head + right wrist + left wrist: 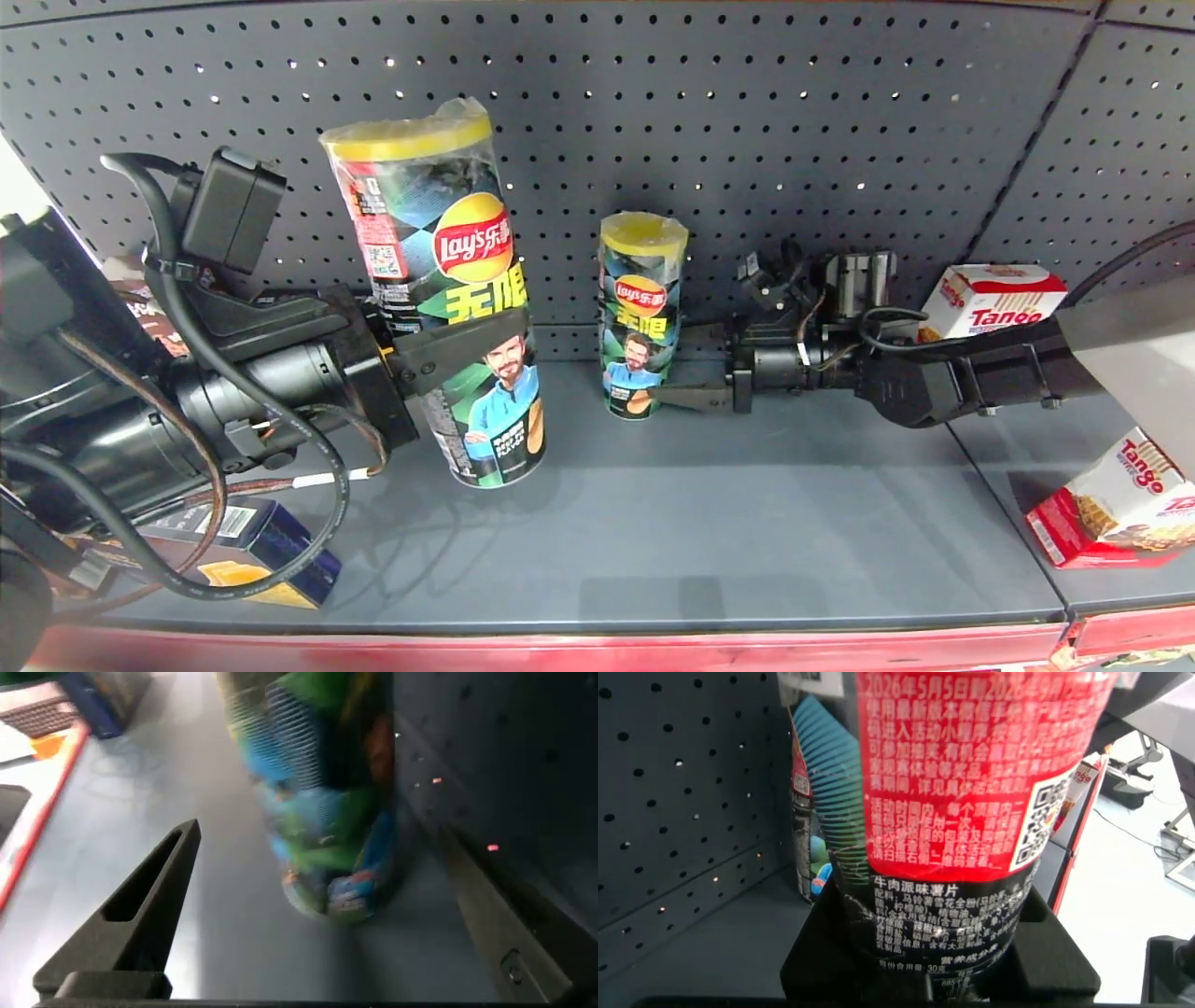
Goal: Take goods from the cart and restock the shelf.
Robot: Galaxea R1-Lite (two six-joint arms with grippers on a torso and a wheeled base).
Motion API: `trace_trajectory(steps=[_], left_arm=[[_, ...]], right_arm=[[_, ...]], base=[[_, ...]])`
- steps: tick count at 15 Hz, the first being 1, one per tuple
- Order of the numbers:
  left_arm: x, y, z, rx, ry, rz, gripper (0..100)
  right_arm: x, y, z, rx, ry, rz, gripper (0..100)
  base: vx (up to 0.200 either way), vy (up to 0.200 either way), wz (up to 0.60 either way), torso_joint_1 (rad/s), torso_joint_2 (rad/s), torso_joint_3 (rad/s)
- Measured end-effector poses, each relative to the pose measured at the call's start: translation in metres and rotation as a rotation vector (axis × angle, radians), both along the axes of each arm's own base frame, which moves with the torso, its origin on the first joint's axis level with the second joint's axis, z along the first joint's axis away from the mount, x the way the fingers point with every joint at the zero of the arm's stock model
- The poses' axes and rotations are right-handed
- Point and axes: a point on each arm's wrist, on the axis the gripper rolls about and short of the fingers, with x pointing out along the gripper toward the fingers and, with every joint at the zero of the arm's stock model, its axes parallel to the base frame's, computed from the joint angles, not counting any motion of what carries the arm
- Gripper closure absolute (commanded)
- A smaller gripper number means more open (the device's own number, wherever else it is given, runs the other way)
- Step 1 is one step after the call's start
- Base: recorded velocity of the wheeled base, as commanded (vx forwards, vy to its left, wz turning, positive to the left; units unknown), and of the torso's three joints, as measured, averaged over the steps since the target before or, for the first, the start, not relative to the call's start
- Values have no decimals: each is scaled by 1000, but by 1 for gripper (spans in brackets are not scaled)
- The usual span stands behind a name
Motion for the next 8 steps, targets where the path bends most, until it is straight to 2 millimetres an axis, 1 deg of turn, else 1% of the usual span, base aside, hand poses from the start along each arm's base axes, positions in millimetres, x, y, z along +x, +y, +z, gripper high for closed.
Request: trace_trajectory(steps=[2,8], left_arm=[[0,0,0,1,1,0,100],[0,0,-1,2,4,1,100]], right_arm=[[4,11,3,5,-22,-14,0],[8,42,-4,9,-12,-37,0]], base=[[0,0,0,0,0,0],[0,0,0,0,0,0]])
